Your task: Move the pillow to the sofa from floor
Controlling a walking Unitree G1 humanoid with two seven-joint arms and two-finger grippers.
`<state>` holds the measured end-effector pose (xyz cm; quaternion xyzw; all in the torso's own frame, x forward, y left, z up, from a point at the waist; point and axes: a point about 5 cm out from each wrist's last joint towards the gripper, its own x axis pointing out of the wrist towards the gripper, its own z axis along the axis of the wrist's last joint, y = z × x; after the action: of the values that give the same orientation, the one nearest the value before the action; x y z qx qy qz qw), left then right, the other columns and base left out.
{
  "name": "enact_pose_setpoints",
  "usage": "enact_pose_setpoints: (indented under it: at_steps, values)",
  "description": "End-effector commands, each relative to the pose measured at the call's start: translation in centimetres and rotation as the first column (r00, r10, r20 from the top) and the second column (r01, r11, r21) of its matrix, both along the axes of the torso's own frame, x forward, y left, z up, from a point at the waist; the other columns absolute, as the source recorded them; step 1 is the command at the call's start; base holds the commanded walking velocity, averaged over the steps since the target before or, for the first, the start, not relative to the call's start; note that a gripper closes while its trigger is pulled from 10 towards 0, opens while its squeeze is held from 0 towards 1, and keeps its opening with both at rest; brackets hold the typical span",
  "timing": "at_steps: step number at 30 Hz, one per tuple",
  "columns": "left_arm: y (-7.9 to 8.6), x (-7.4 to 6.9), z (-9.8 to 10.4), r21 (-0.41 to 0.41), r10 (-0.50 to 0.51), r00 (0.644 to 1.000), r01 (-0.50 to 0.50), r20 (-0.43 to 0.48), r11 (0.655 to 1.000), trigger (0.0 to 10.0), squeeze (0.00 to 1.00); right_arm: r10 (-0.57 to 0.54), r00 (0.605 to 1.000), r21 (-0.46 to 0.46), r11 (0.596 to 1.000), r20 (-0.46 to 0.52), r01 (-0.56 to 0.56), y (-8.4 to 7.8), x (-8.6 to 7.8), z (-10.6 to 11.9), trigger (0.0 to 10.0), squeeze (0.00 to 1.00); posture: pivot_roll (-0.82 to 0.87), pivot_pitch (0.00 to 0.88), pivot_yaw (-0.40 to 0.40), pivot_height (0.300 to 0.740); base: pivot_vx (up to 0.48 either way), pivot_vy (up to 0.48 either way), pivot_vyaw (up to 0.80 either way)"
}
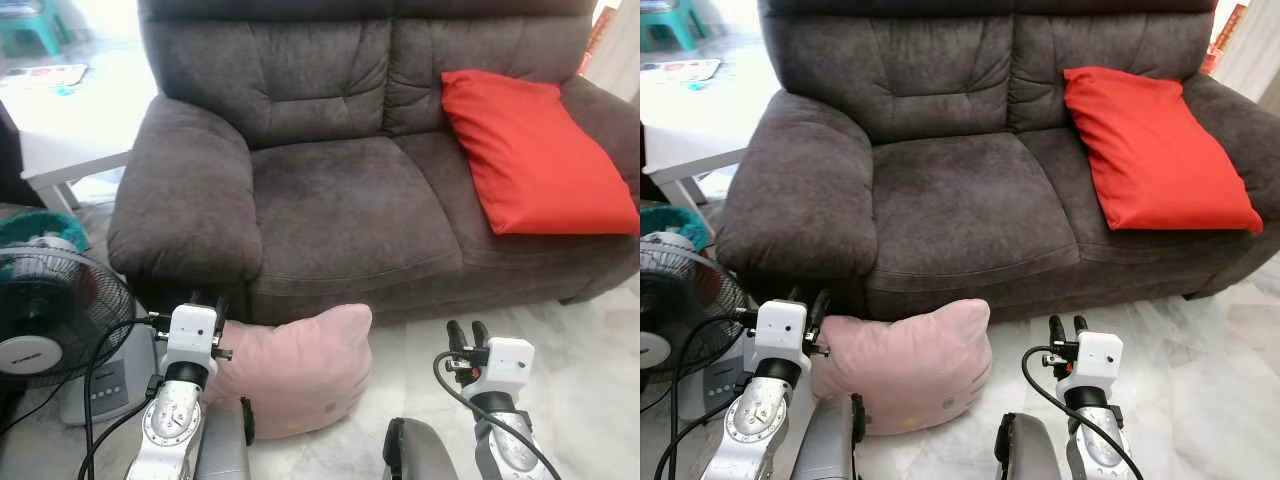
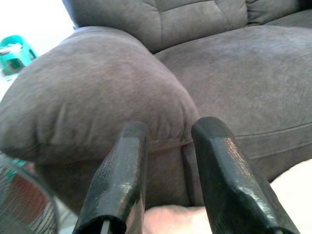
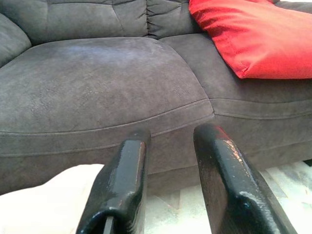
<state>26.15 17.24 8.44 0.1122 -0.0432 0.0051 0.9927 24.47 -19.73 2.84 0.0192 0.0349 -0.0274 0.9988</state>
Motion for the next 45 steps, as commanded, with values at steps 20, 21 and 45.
enact_pose_setpoints:
  at_steps: [20,21,45]
  values:
    - [0.1,0.0,-0.4,-0.015,0.005,1.0,-0.005,-0.021,1.0,10.0,0.0,0.0,1.0,0.004,1.0,-0.002,0.0,0.2,0.0,0.4,10.0,0.0,0.06,0.048,-0.052,0.494,0.0,0.0,0.0]
    - [0.2,-0.1,-0.5,-0.02,0.008,1.0,-0.008,-0.024,1.0,10.0,0.0,0.0,1.0,0.004,1.0,-0.002,0.0,0.2,0.0,0.4,10.0,0.0,0.06,0.048,-0.052,0.494,0.0,0.0,0.0]
    - [0.6,-0.3,-1.3,-0.037,0.032,0.997,-0.035,-0.066,0.999,10.0,0.0,0.052,0.998,-0.02,0.998,-0.025,-0.053,0.5,-0.2,0.0,10.0,0.0,0.07,0.053,-0.056,0.494,0.0,0.0,0.35]
